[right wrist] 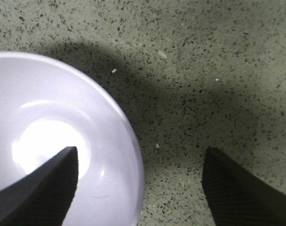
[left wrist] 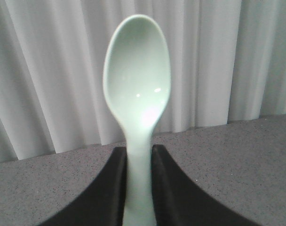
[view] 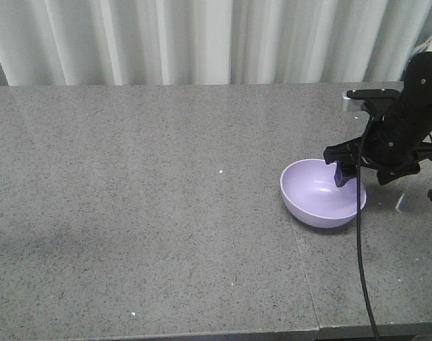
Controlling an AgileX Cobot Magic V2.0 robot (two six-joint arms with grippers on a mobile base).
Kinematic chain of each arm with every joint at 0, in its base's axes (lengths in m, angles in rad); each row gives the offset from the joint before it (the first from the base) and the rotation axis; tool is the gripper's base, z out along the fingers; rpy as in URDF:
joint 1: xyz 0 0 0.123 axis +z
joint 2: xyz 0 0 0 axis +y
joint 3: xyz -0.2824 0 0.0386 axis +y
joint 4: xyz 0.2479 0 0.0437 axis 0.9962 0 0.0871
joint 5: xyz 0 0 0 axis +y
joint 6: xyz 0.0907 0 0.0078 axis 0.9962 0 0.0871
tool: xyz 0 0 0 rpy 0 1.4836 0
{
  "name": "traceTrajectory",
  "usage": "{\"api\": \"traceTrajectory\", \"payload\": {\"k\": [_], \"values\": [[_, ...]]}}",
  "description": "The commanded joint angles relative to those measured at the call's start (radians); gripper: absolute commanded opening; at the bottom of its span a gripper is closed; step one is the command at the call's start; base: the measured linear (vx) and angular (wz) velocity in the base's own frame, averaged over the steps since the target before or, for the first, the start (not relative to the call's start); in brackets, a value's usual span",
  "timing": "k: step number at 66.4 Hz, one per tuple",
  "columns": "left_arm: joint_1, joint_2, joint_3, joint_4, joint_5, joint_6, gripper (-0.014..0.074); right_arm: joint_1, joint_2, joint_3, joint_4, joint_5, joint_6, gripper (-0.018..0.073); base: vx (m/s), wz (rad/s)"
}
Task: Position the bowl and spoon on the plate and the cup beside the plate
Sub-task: 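Lower the right gripper onto the rim of the lilac bowl, then grip the bowl rim with the right gripper and lift it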
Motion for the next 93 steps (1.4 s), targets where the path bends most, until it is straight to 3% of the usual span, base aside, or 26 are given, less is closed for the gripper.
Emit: {"api": "traceTrajectory", "payload": {"k": [1,13,21,28,40,61,93], "values": [[-0.008,-0.014,-0.021,-0.004,-0.069,-0.01,-0.0006,0.0,-0.037,-0.032,0.003,-0.015,-0.017,0.0517,0.0,0.0],[-0.008,-0.014,-0.021,-0.004,-0.066,-0.01,-0.0006,0.0,-0.016,-0.032,0.003,-0.015,-0.017,0.0468,0.0,0.0],[-0.008,-0.014,-0.021,-0.004,-0.064,-0.01,-0.0006,0.0,0.003,-0.032,0.002,-0.016,-0.017,0.0384,0.0,0.0],[-0.008,-0.014,-0.021,-0.004,-0.063,-0.01,-0.0006,0.0,0.013,-0.032,0.001,-0.024,-0.036,0.0265,0.0,0.0],[-0.008,-0.014,-0.021,-0.004,-0.063,-0.01,-0.0006,0.0,0.005,-0.032,0.002,-0.052,-0.085,-0.0017,0.0,0.0],[-0.008,-0.014,-0.021,-0.004,-0.063,-0.01,-0.0006,0.0,-0.079,-0.032,0.002,-0.087,-0.085,-0.0011,0.0,0.0],[-0.008,-0.011,-0.021,-0.001,-0.065,-0.01,-0.0006,0.0,-0.51,-0.032,0.066,-0.261,-0.08,-0.0011,0.0,0.0]]}}
